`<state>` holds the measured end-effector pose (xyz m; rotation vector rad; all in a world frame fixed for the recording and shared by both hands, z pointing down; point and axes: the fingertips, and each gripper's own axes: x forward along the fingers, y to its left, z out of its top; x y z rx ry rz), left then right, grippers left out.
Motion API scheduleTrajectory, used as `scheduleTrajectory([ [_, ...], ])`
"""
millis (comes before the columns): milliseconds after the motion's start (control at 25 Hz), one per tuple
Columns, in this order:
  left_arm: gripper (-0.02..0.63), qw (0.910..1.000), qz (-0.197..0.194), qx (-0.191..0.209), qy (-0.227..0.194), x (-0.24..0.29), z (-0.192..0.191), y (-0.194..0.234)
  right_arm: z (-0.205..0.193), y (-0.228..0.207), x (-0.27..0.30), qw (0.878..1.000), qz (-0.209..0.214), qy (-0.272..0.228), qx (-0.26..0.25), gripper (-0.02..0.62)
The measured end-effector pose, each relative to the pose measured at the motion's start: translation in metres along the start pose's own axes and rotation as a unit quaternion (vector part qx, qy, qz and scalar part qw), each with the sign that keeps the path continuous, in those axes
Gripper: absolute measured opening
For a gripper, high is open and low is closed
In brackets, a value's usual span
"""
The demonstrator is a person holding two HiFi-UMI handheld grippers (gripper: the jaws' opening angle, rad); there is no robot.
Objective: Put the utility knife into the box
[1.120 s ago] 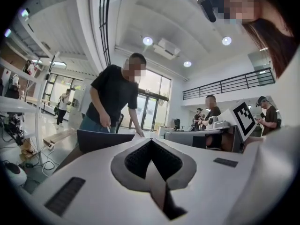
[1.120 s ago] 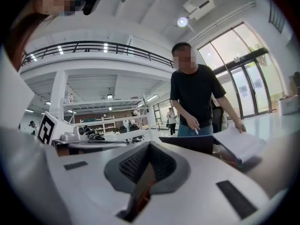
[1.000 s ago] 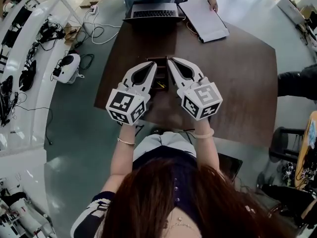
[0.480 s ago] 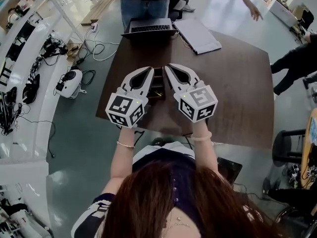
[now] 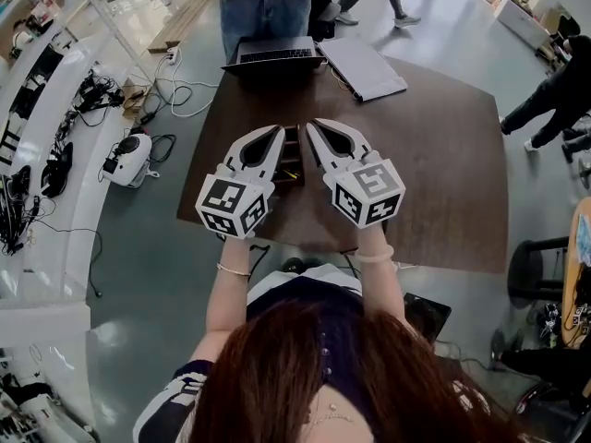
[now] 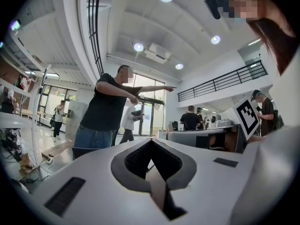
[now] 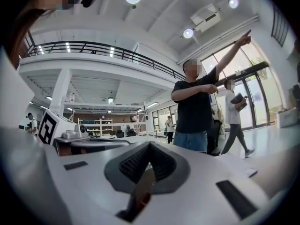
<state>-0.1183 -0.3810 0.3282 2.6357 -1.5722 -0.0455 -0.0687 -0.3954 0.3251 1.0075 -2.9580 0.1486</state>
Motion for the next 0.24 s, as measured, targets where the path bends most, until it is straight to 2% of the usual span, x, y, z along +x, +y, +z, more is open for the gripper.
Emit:
scheduleTrajectory([
  [240, -0.008, 1.0000, 0.002, -0.006, 0.004, -0.0019, 0.0003, -0.0022, 0.0030, 0.0026, -0.0043, 1.000, 0.001, 0.003, 0.000, 0.015],
])
